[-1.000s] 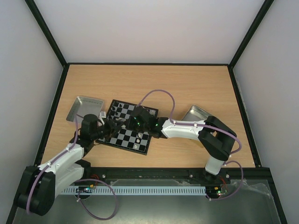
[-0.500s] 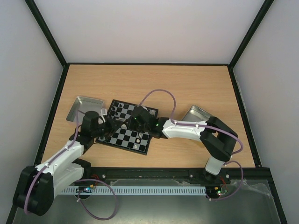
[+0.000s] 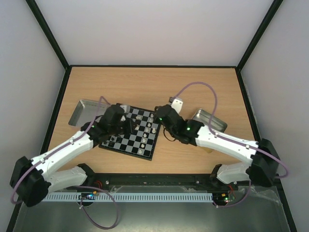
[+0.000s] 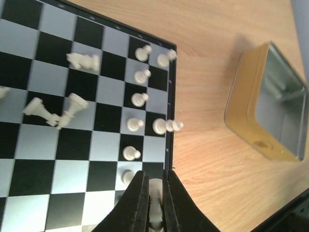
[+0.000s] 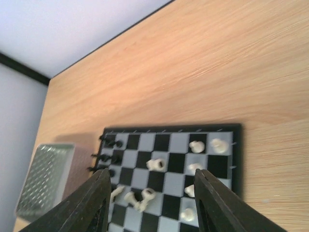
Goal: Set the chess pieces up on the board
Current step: Place the chess piece on the chessboard, then pick up the chess piece from the chessboard, then place the chess piece on the chessboard.
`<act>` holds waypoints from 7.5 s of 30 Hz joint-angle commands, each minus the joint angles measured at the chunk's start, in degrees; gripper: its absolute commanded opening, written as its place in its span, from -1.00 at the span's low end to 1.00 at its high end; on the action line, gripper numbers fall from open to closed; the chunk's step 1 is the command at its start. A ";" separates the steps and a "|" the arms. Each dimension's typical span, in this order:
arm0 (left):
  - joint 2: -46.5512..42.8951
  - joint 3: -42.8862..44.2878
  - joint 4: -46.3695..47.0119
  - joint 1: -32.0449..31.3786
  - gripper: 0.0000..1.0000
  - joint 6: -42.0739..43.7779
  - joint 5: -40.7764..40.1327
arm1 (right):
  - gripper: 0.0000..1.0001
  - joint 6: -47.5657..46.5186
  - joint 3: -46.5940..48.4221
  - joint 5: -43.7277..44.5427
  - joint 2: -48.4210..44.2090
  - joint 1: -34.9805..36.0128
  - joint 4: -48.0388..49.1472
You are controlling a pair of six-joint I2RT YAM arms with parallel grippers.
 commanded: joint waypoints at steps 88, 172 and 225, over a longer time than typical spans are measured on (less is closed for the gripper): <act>-11.06 9.85 -6.00 17.09 0.06 12.45 -25.05 | -0.25 -25.97 26.15 -30.22 38.67 6.99 -0.37; -7.88 1.97 -0.96 18.80 0.52 10.47 12.56 | -0.84 -35.89 1.64 -16.46 13.76 8.49 16.28; -5.92 -4.35 32.86 18.66 -0.65 -41.71 39.51 | 0.06 10.68 -12.52 -19.32 -7.03 6.53 38.23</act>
